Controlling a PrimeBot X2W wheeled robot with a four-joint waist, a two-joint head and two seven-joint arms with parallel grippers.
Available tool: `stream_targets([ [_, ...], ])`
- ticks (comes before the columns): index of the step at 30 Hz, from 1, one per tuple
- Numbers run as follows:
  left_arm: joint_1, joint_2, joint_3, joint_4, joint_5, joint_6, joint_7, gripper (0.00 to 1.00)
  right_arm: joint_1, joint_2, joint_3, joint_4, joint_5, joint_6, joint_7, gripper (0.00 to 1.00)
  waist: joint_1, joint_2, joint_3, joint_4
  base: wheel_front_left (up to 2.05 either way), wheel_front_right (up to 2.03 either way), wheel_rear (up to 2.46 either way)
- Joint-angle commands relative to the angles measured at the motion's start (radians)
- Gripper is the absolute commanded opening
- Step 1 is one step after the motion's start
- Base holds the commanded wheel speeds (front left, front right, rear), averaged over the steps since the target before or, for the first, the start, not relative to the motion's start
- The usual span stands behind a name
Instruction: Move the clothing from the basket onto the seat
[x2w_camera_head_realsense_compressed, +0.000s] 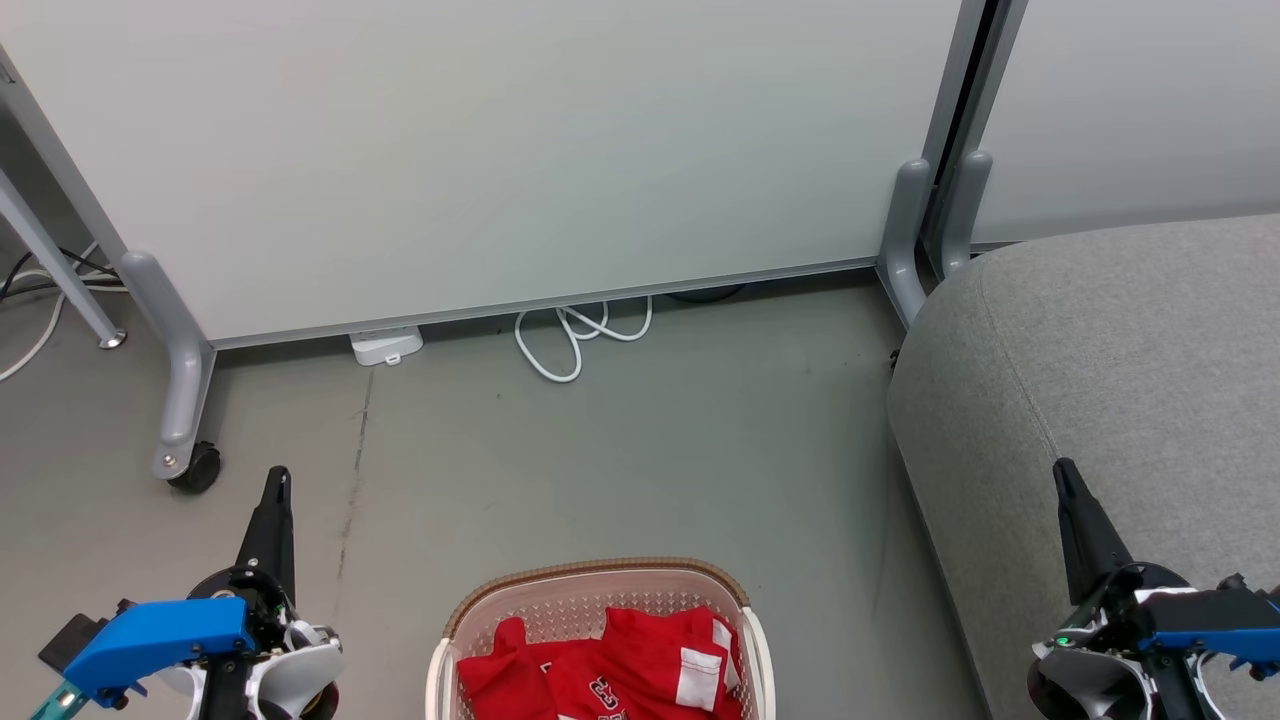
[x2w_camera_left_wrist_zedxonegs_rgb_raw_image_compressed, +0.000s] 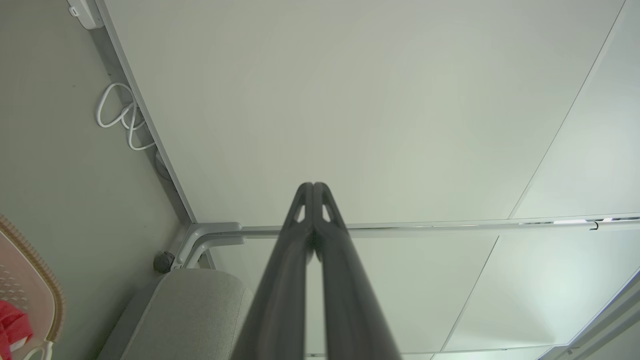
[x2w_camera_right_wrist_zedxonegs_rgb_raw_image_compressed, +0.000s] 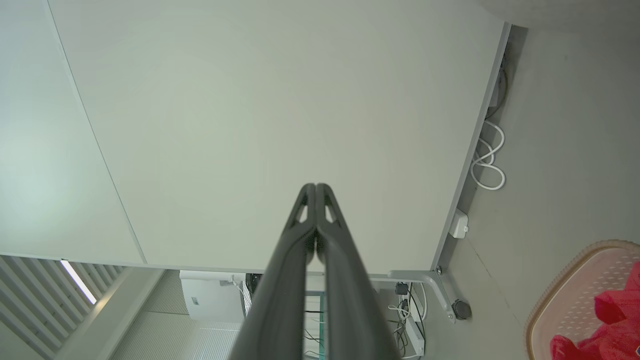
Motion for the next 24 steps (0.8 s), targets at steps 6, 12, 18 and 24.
stream_targets([
  [6,-0.010,-0.001,0.001,-0.004,-0.003,-0.004,0.003,0.00,-0.011,0.001,-0.001,-0.003,0.003,0.000,0.002,0.00,0.0000,0.0000,0.000,0.000,0.00,0.00,0.00],
  [12,-0.010,-0.001,0.001,-0.004,-0.003,-0.004,0.003,0.00,-0.011,0.001,-0.001,-0.003,0.003,0.000,0.002,0.00,0.0000,0.0000,0.000,0.000,0.00,0.00,0.00],
  [18,-0.010,-0.001,0.001,-0.004,-0.003,-0.004,0.003,0.00,-0.011,0.001,-0.001,-0.003,0.003,0.000,0.002,0.00,0.0000,0.0000,0.000,0.000,0.00,0.00,0.00],
  [24,-0.010,-0.001,0.001,-0.004,-0.003,-0.004,0.003,0.00,-0.011,0.001,-0.001,-0.003,0.003,0.000,0.002,0.00,0.0000,0.0000,0.000,0.000,0.00,0.00,0.00],
])
